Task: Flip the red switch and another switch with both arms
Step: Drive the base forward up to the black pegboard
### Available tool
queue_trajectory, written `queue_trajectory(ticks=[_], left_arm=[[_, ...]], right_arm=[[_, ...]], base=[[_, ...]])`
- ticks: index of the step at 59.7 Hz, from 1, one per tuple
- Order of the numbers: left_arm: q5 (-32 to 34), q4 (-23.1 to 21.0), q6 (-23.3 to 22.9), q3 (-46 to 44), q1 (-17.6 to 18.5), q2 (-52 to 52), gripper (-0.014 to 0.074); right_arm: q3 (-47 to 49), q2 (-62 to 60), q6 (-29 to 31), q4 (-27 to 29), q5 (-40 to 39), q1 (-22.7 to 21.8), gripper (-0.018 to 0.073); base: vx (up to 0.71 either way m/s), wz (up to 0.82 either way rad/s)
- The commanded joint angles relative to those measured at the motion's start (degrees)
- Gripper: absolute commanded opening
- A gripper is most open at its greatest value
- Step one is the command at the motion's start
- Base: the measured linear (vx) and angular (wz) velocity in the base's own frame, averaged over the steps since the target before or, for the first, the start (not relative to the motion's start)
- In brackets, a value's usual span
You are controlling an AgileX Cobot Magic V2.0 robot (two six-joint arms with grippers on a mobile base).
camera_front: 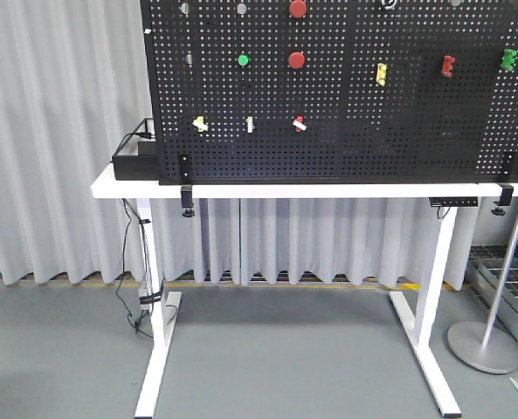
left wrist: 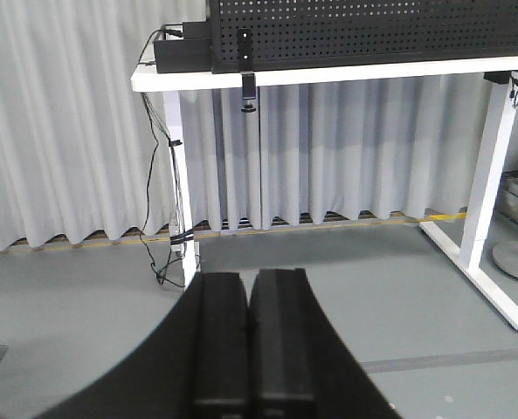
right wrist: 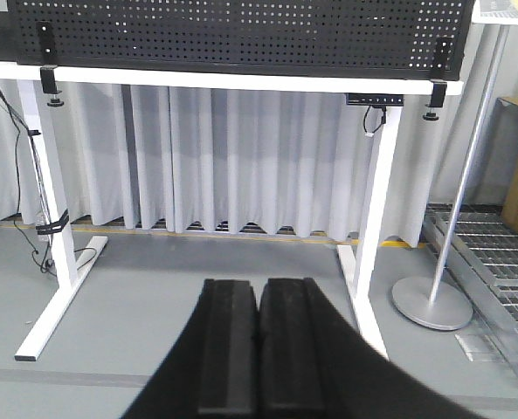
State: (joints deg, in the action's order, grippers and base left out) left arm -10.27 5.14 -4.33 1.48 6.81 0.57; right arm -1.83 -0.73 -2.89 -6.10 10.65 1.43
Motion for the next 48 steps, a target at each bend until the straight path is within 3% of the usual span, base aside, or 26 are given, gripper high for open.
queue_trajectory(ticks=[1, 48], left_arm=[[4.6, -0.4, -0.4, 1.1, 0.2, 0.5, 0.0002], [4.6, -0.4, -0.4, 1.1, 0.2, 0.5, 0.0002]], right_arm=[[-0.3, -0.6, 0.4, -0.3, -4.7, -0.3, -0.0006], [-0.3, -0.6, 0.4, -0.3, -4.7, -0.3, -0.0006]], base=[[0.0, 0.0], [0.01, -0.01]])
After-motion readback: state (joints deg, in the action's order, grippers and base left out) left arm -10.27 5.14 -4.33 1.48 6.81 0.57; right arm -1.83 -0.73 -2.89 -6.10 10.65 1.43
